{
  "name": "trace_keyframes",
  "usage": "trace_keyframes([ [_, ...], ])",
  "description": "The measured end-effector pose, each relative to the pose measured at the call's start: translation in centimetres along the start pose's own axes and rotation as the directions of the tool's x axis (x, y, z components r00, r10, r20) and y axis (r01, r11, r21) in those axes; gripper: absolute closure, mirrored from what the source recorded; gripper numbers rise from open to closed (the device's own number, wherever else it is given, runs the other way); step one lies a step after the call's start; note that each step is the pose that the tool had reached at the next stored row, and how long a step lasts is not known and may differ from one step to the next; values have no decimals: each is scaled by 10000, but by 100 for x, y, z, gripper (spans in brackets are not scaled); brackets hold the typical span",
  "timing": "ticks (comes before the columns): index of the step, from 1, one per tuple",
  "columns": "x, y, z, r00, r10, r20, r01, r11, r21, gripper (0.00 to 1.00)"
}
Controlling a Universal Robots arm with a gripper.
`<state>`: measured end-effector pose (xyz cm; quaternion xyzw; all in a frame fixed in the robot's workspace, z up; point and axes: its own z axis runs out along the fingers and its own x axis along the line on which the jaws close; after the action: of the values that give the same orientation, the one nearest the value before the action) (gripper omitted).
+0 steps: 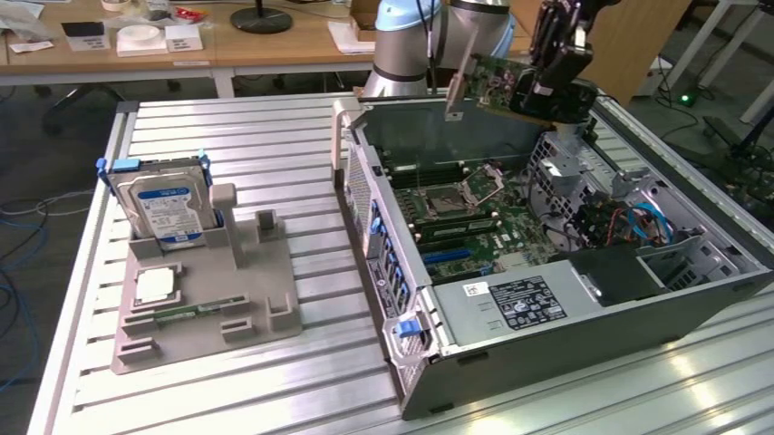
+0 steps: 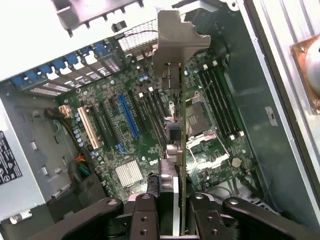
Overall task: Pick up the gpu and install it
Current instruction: 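Insert the gpu into the slot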
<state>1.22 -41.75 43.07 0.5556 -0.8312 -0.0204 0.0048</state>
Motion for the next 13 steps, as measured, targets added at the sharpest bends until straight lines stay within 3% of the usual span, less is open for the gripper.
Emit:
trace_keyframes([
  [7,0,0,0,9952,-982,-39,982,9952,-16,72],
  [13,0,0,0,9828,-1844,-70,1844,9829,-34,72],
])
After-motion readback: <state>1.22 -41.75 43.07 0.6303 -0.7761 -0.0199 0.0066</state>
